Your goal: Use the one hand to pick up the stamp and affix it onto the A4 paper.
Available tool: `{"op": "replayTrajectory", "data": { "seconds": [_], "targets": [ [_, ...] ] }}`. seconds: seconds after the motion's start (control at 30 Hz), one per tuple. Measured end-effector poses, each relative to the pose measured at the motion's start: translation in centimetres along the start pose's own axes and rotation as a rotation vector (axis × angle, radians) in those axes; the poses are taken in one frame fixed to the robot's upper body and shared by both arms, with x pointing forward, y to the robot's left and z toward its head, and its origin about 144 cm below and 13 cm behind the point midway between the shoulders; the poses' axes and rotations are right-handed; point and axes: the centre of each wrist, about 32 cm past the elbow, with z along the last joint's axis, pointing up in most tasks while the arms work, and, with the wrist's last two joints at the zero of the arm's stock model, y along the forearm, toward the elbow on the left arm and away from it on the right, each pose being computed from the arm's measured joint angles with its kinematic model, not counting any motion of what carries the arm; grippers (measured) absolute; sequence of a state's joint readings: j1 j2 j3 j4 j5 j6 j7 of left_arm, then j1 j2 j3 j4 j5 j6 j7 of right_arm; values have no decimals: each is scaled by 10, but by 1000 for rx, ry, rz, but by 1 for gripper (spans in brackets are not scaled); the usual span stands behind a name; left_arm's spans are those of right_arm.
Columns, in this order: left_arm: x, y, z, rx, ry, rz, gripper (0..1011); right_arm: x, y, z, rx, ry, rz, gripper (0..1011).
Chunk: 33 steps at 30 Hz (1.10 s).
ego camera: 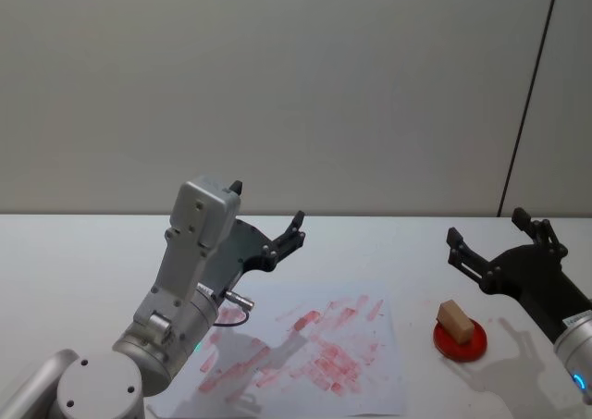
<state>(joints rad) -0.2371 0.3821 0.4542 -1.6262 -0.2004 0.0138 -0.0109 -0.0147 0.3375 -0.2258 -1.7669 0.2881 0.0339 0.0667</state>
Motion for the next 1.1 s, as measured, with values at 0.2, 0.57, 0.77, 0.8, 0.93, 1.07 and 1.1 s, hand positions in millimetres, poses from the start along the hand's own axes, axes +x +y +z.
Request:
{"op": "replayTrajectory", "data": {
  "seconds": [0.2, 0.57, 0.77, 0.8, 0.93, 1.07, 1.1],
  "targets": [
    [0, 0, 0, 0, 0, 0, 1002, 0, 0, 0, 0, 0, 0, 1001],
    [0, 0, 0, 0, 0, 0, 1002, 0, 0, 0, 0, -1, 0, 1001],
    [0, 0, 0, 0, 0, 0, 1003, 0, 0, 0, -2, -1, 2, 1001],
    [0, 0, 0, 0, 0, 0, 1002, 0, 0, 0, -2, -1, 2, 1001],
    [0, 0, 0, 0, 0, 0, 1002, 2, 0, -1, -11, -4, 9, 1001],
    [0, 0, 0, 0, 0, 0, 1002, 7, -1, -3, -31, -9, 18, 1001],
    [0, 0, 0, 0, 0, 0, 1003, 8, -1, -4, -34, -11, 20, 1001]
  ]
}}
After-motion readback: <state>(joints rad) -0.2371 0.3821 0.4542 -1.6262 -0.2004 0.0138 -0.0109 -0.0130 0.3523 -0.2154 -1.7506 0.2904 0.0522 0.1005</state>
